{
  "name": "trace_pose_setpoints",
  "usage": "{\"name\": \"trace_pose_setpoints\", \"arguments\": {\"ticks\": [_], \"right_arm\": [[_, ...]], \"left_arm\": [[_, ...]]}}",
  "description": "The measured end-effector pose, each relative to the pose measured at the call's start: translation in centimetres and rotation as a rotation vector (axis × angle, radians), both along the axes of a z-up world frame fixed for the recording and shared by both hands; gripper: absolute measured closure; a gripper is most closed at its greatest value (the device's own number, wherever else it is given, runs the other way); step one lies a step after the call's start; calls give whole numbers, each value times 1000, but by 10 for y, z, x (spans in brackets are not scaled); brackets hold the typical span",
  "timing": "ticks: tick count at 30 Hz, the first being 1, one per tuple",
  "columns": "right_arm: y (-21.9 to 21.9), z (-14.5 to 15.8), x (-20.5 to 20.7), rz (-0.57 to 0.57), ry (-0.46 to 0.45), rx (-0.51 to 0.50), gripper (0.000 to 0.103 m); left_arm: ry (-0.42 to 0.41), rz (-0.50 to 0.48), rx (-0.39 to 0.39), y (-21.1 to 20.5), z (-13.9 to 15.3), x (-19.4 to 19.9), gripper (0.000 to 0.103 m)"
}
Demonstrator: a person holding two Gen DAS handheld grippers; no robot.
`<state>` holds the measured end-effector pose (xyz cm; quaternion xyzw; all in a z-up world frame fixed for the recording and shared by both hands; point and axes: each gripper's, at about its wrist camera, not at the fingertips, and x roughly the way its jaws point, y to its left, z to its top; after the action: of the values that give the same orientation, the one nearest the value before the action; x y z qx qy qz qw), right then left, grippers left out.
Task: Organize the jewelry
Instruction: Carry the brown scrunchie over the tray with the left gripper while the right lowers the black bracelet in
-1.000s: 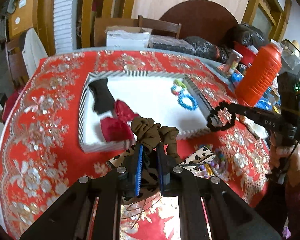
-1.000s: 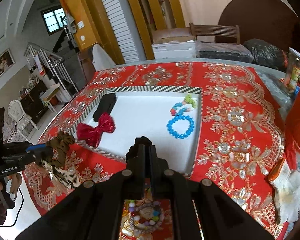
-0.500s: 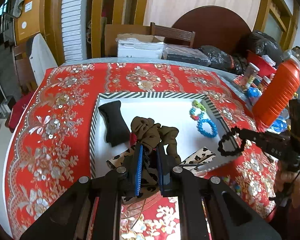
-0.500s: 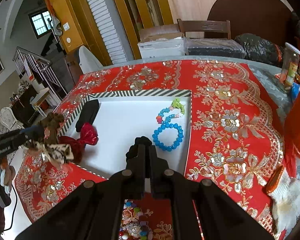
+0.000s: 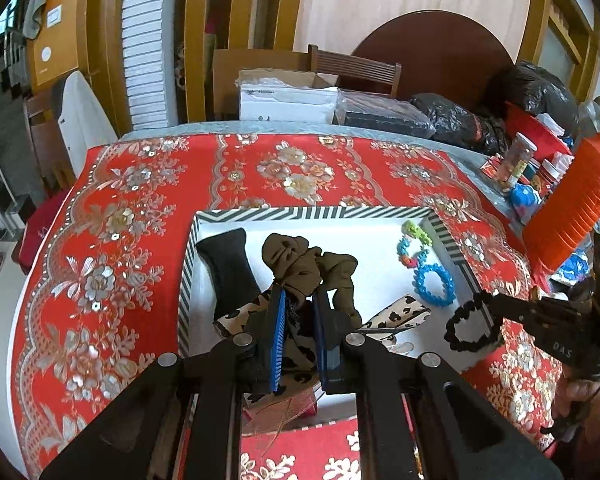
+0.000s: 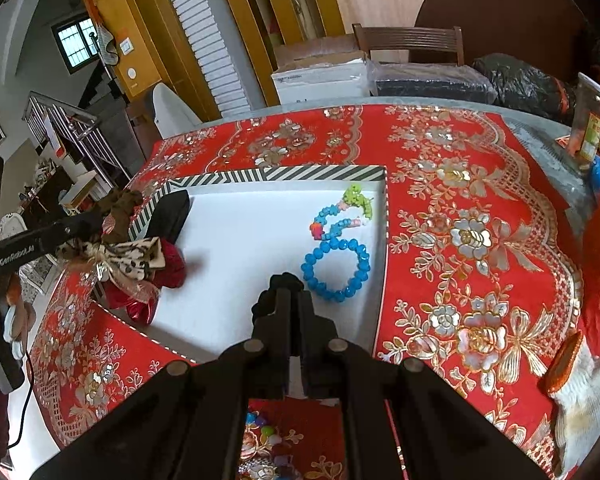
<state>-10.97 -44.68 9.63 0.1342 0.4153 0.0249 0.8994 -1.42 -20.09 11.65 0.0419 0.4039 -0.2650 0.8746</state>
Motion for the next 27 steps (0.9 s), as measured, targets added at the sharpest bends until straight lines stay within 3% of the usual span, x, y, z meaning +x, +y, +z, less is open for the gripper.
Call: {"name": "trace_pose_setpoints", "arguments": {"ticks": [8, 16, 21, 27], "right_arm": [[0, 1, 4, 3, -3, 15, 99], [0, -4, 10, -5, 17, 26, 100], [-1, -24, 21, -8, 92, -22, 99], [6, -44, 31, 3, 155, -154, 99]], "left_arm": [[11, 21, -8, -10, 0, 19, 100], [53, 38, -8, -35, -22, 48, 100], [108, 63, 18, -46, -46, 71, 100], [178, 115, 42, -42, -75, 94, 99]]}}
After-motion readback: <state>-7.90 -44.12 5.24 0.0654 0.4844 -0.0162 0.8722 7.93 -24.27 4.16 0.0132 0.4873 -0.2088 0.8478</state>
